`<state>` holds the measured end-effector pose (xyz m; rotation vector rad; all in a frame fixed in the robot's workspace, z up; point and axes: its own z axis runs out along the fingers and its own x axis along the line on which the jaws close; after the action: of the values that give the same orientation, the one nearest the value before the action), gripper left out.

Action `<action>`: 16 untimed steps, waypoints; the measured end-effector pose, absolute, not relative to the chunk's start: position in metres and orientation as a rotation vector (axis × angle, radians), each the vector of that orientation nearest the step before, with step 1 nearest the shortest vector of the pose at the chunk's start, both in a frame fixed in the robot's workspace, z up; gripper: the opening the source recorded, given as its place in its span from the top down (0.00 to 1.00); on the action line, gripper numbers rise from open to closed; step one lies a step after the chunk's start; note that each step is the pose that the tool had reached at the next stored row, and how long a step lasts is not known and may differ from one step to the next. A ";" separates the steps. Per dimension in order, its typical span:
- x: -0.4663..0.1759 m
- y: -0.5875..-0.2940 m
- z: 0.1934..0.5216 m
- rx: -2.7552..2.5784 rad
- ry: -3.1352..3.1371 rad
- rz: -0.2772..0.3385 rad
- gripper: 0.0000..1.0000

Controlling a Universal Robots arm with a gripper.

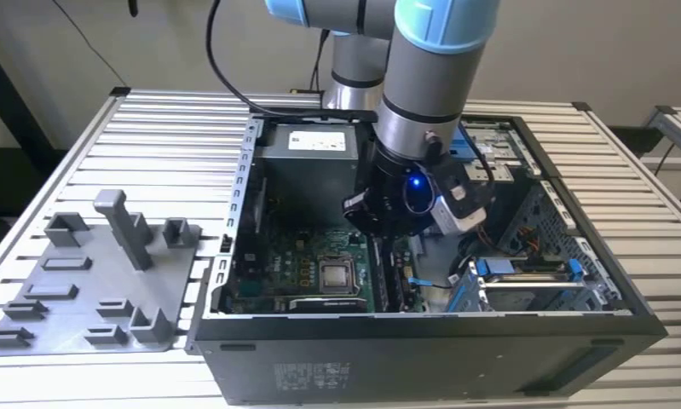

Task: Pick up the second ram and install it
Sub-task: 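Press down the second ram until it locks into place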

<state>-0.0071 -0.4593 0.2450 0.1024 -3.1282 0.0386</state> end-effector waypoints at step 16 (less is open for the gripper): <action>-0.008 -0.459 0.245 0.490 -3.095 0.046 0.89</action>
<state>-0.0075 -0.4593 0.2447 0.4895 -3.0945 0.0456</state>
